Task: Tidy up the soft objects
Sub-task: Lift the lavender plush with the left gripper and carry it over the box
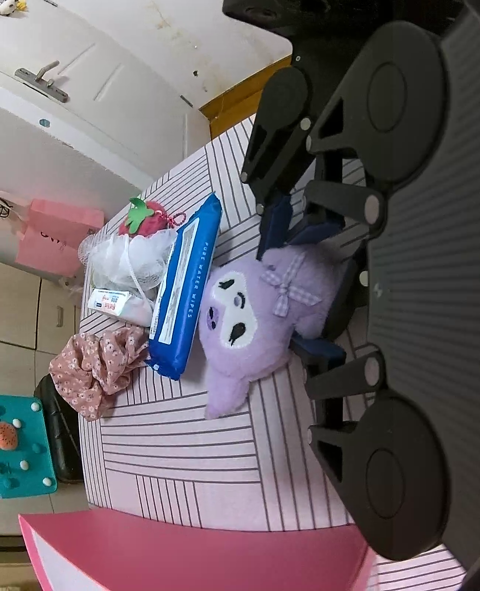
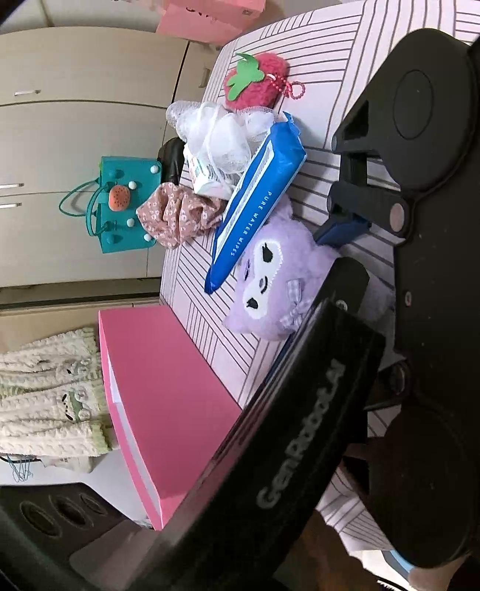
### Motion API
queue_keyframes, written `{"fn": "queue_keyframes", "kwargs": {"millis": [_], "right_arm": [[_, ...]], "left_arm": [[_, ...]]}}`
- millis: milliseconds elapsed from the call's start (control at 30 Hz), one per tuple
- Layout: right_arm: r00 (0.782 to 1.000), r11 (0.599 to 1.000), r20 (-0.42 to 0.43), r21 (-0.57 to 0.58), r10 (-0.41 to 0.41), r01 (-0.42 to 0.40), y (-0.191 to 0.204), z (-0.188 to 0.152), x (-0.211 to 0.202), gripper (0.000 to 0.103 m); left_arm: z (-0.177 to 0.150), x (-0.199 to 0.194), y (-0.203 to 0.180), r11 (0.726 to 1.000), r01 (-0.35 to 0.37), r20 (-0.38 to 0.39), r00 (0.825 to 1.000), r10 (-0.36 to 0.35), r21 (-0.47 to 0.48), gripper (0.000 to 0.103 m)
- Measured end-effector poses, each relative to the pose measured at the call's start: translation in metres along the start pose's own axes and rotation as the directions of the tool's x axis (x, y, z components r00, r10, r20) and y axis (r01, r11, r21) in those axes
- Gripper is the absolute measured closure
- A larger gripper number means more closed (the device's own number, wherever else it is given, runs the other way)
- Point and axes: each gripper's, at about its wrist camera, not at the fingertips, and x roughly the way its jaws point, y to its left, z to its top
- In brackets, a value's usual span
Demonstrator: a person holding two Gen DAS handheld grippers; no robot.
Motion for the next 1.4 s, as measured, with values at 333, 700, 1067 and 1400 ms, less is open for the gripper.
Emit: {"fn": "queue_keyframes", "kwargs": {"millis": [333, 700, 1067, 1400], "right_arm": [[0.999, 0.999, -0.028, 0.003, 0.040, -0.040, 0.013, -0.001, -0.010, 0.047], [0.993, 0.997, -0.093, -0.022, 0.073, -0.076, 0.036, 0.009, -0.031, 0.047], [0.987, 0.989, -0.106, -0.079, 0.119, -0.128, 0.063, 0.022, -0.057, 0.047], [0.986, 0.968, -0.091, -0.201, 0.137, -0.152, 0.102, 0.041, -0.079, 0.048]], "left_arm": [[-0.013, -0.015, -0.006, 0.999, -0.039, -0.023, 0.999, 0.038, -0.016, 0.053], [-0.022, -0.046, -0.006, 0.998, -0.018, -0.070, 0.997, 0.014, -0.058, 0.053], [-0.034, -0.085, -0.001, 0.997, 0.018, -0.090, 0.996, -0.026, -0.080, 0.053], [-0.042, -0.128, 0.009, 0.995, 0.013, -0.042, 0.999, -0.018, -0.103, 0.053]]}}
